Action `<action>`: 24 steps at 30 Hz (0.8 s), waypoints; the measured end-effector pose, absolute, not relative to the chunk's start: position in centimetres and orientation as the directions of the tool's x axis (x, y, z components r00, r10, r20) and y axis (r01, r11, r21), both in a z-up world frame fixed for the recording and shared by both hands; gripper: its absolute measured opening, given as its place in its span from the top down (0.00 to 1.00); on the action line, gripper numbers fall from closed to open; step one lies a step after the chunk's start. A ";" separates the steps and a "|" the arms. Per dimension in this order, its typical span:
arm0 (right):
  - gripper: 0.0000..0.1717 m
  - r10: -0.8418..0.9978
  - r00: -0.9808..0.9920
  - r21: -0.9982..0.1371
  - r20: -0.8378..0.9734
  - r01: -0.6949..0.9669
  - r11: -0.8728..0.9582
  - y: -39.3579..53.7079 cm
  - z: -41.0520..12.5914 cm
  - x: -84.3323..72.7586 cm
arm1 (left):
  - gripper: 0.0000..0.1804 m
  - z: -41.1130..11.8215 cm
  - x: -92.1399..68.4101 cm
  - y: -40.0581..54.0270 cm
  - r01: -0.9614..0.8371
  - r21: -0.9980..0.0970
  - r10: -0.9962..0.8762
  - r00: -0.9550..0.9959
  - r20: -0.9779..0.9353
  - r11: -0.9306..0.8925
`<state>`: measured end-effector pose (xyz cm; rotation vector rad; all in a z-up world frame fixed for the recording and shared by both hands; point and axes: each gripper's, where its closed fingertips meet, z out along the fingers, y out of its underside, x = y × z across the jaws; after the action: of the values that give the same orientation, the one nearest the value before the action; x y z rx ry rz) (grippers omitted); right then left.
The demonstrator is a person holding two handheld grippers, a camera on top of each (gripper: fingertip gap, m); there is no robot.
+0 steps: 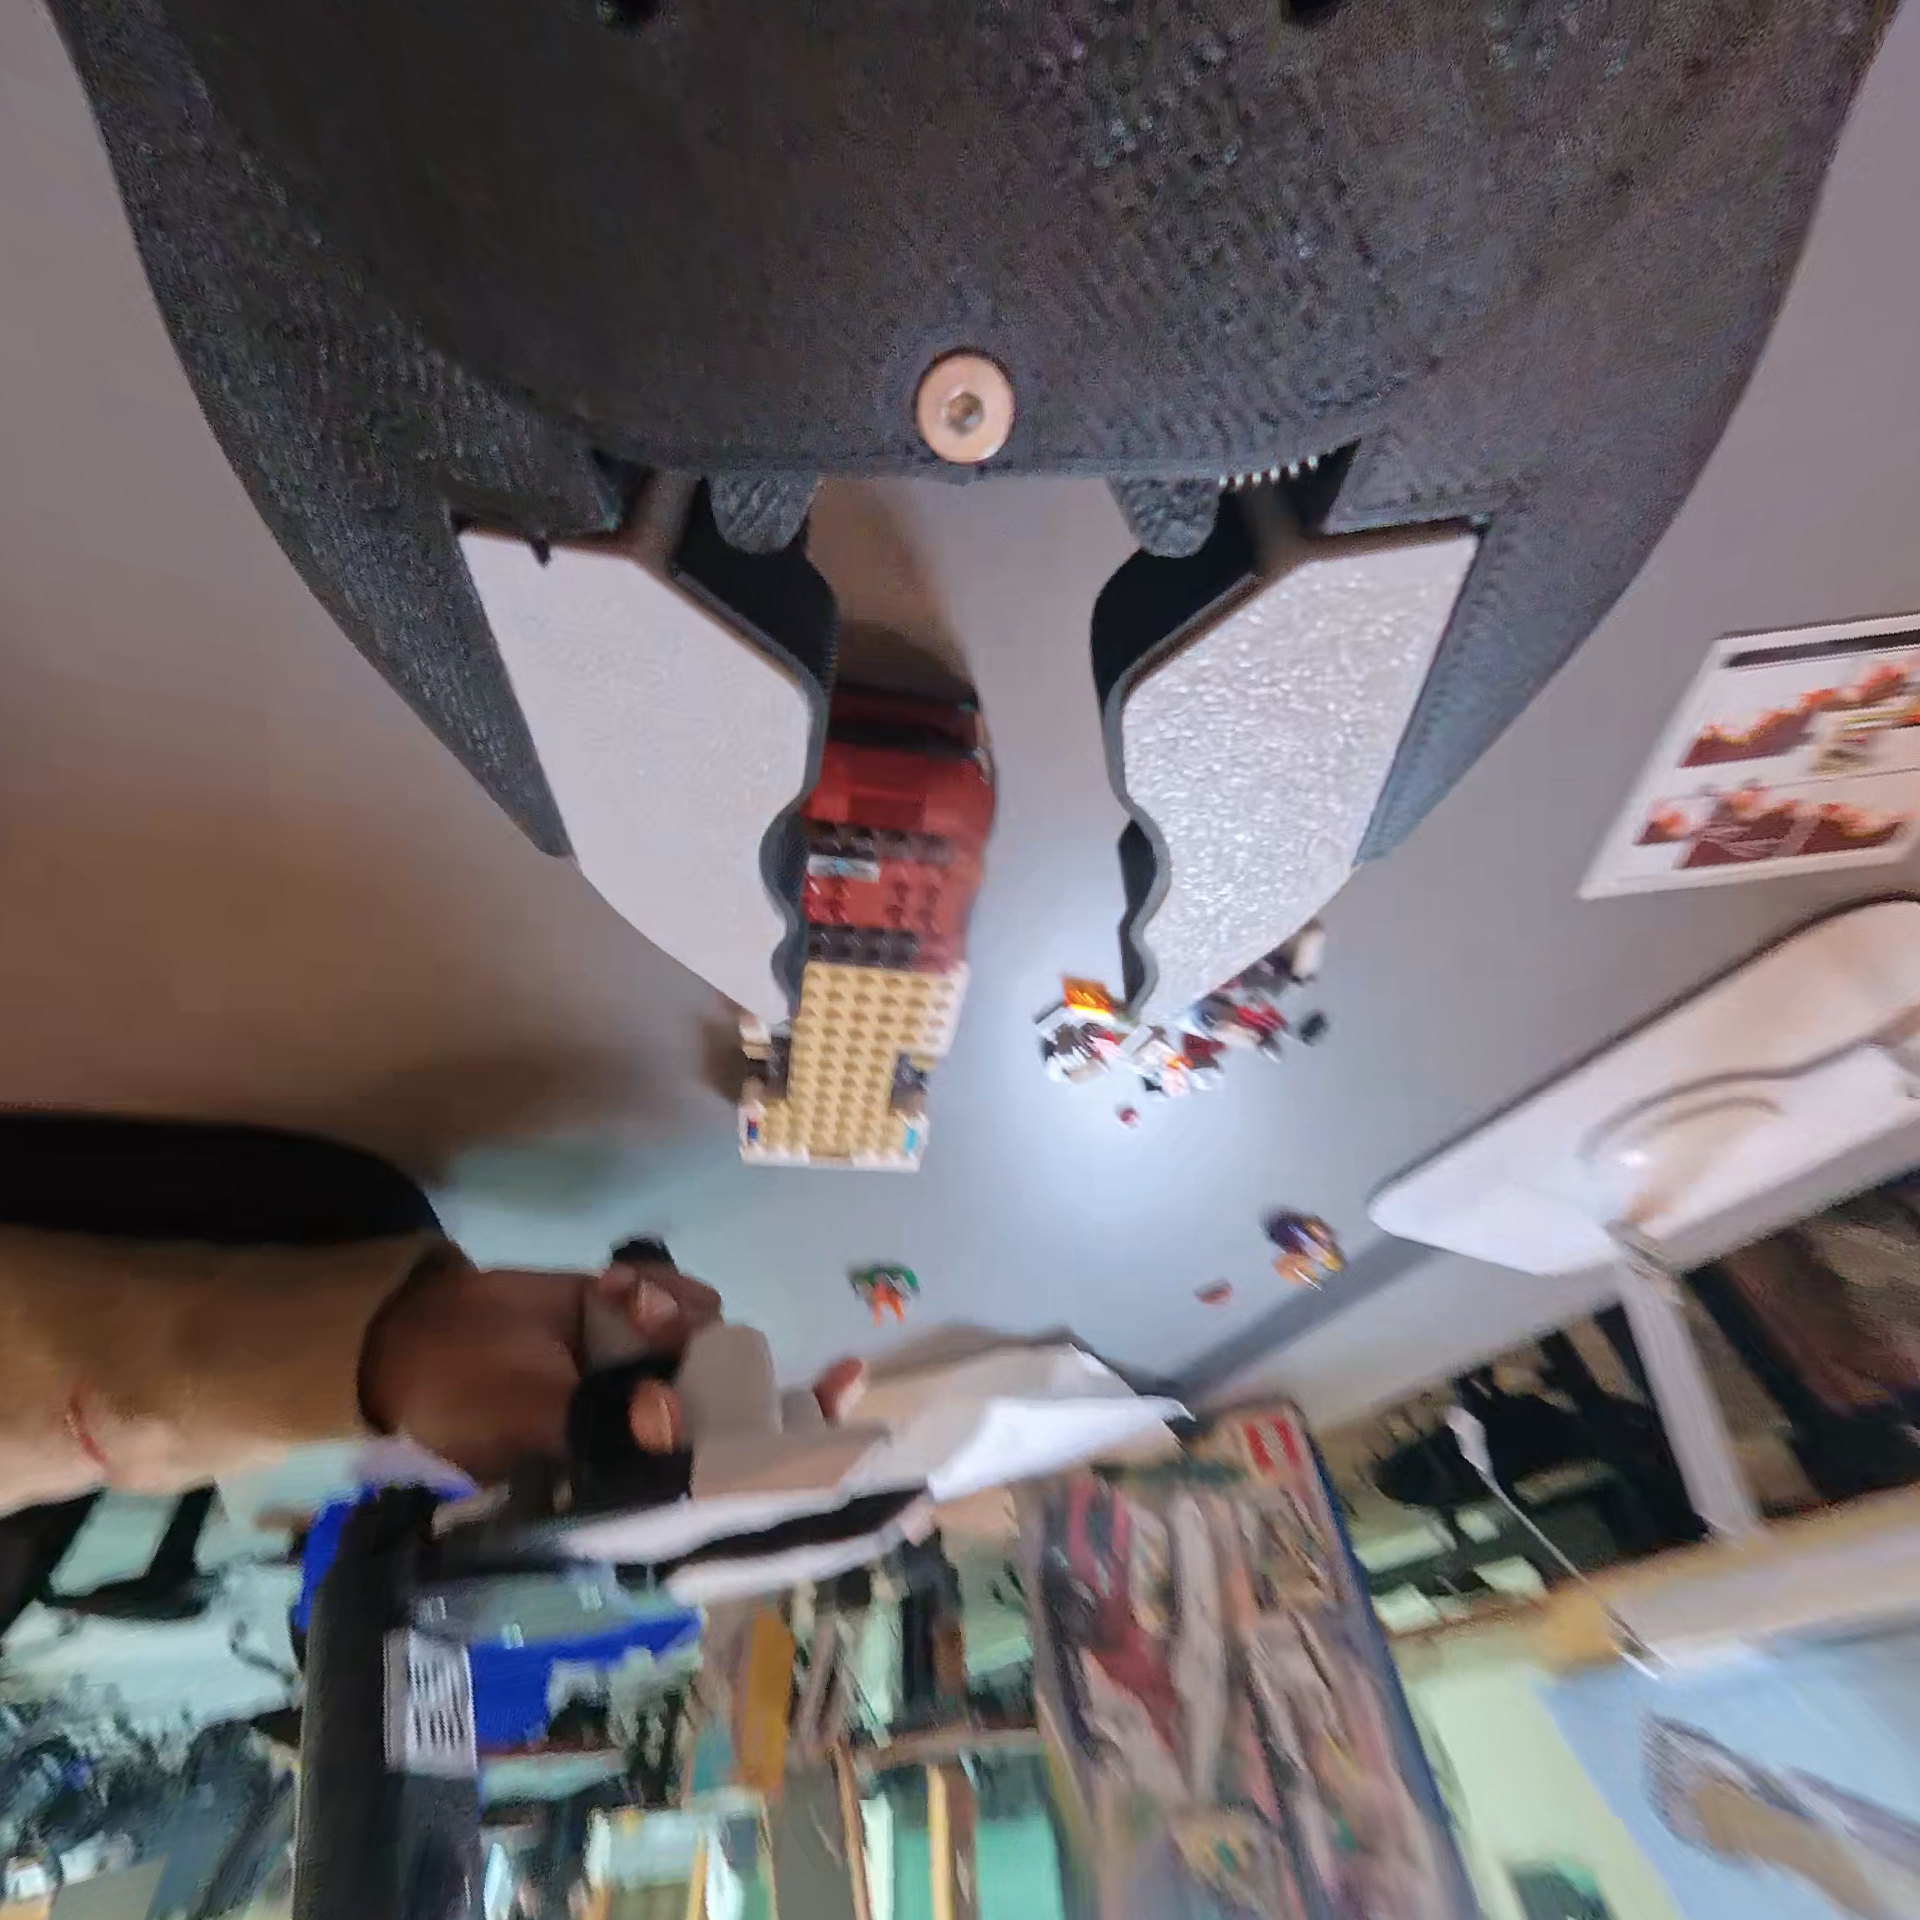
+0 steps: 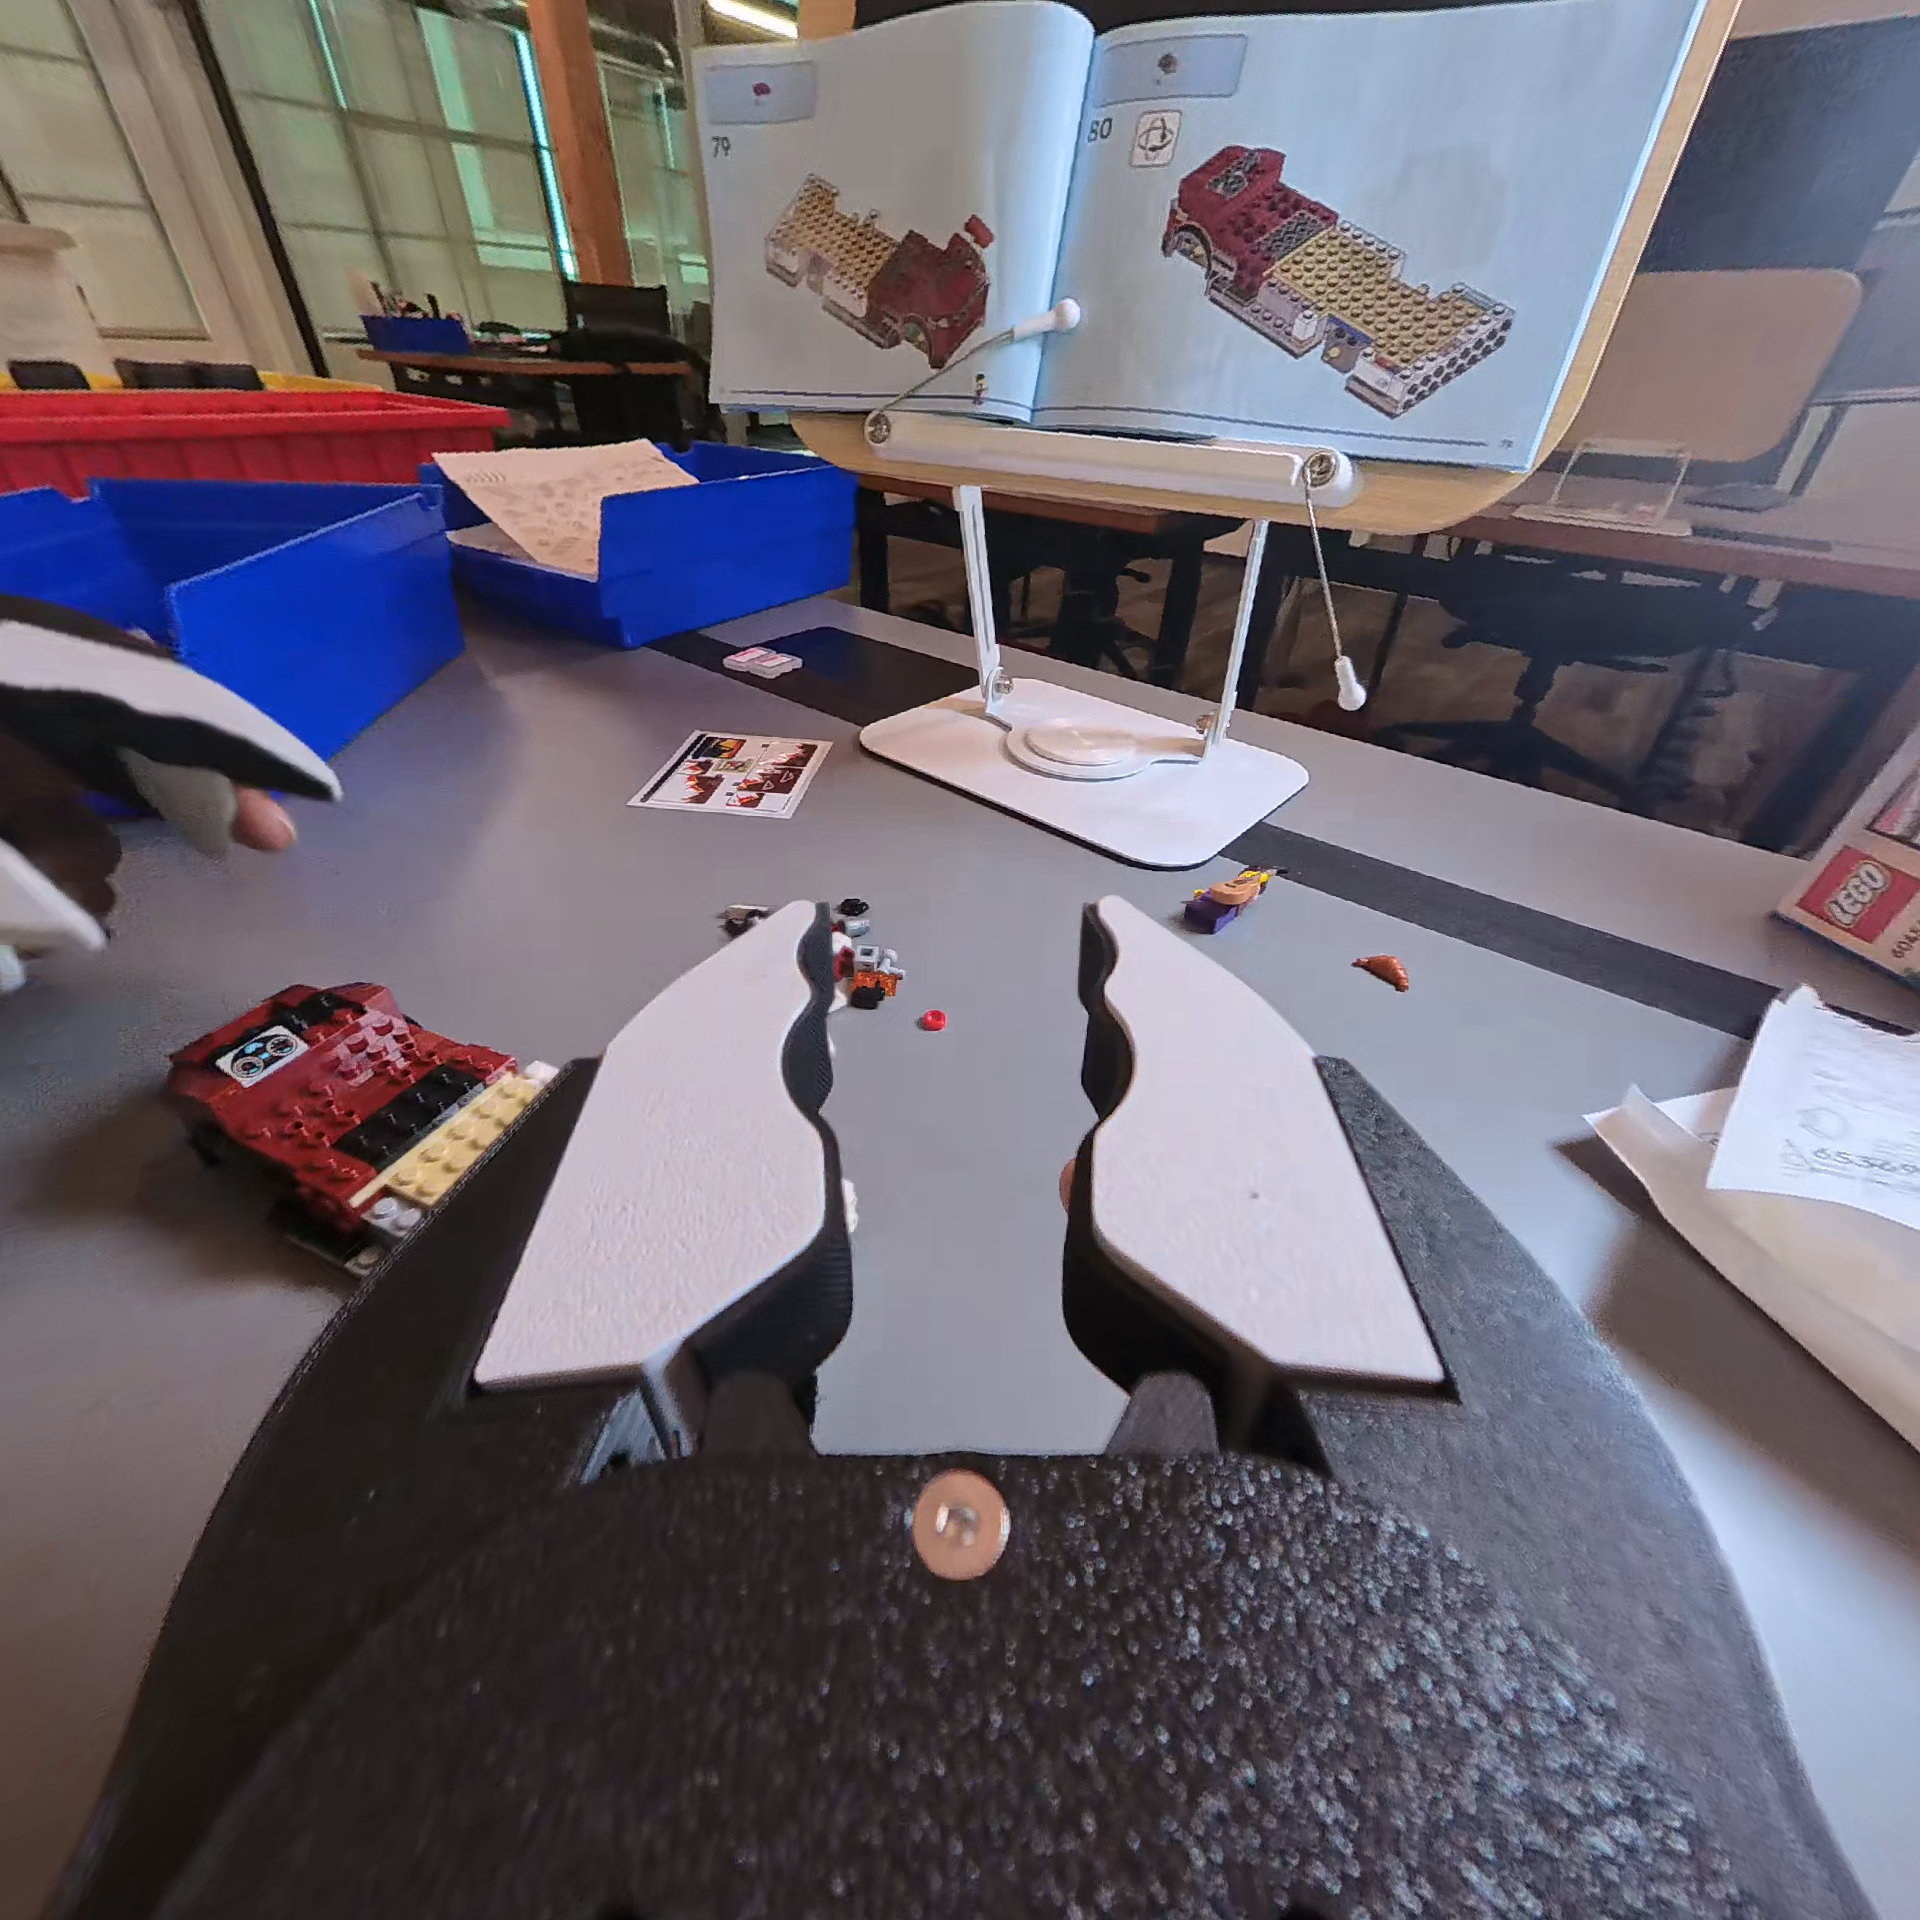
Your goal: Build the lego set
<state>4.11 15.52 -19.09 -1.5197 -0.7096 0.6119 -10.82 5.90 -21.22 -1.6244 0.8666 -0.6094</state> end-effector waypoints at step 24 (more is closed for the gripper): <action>0.84 0.527 0.794 -0.947 0.302 0.188 0.260 40.5 -5.4 -1.1 | 0.77 -10.1 -16.6 32.3 -0.505 -0.860 -0.327 0.827 -0.457 -0.073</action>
<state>-1.11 40.46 -5.42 -1.3126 -0.6577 0.2536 -16.59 32.26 -10.11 -1.6775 0.6566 0.1652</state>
